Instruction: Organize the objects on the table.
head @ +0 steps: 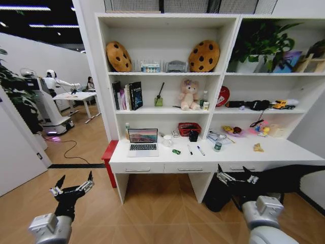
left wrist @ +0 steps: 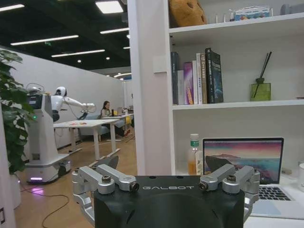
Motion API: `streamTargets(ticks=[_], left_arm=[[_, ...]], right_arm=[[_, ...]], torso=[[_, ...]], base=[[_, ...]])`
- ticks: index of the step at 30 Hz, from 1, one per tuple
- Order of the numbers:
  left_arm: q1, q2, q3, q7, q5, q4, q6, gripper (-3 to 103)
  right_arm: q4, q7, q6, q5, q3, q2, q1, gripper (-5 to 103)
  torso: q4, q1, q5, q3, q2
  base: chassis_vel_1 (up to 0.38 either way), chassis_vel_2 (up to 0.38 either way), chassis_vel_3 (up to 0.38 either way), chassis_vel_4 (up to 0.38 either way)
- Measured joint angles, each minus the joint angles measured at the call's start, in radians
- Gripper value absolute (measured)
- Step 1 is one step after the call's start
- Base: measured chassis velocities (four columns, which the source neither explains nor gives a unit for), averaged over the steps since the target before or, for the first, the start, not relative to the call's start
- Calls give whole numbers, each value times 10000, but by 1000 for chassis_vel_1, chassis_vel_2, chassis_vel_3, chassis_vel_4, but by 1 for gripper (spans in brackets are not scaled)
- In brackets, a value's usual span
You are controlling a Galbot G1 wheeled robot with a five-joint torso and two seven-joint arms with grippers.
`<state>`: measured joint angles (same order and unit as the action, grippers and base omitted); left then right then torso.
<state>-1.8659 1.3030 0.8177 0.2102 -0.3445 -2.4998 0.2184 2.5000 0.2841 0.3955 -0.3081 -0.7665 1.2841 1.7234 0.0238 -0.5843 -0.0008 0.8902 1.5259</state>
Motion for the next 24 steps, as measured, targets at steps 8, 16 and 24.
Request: streamTargets(ticks=[8, 16, 24], left_arm=[[44, -93, -42, -155, -13, 0, -32, 100], [41, -104, -52, -170, 12, -2, -37, 100], [104, -166, -88, -181, 19, -2, -42, 100]], right_arm=[[-1, 3, 16, -101, -55, -33, 21, 100], [-1, -8, 32, -108, -17, -33, -7, 100], [0, -10, 73, -131, -20, -90, -26, 100]], torso=[[2, 4, 10, -1, 3], [-1, 2, 8, 0, 2], [0, 4, 6, -1, 3]], base=[[-149, 145, 144, -153], [-163, 171, 164, -166], [-168, 167, 169, -164]])
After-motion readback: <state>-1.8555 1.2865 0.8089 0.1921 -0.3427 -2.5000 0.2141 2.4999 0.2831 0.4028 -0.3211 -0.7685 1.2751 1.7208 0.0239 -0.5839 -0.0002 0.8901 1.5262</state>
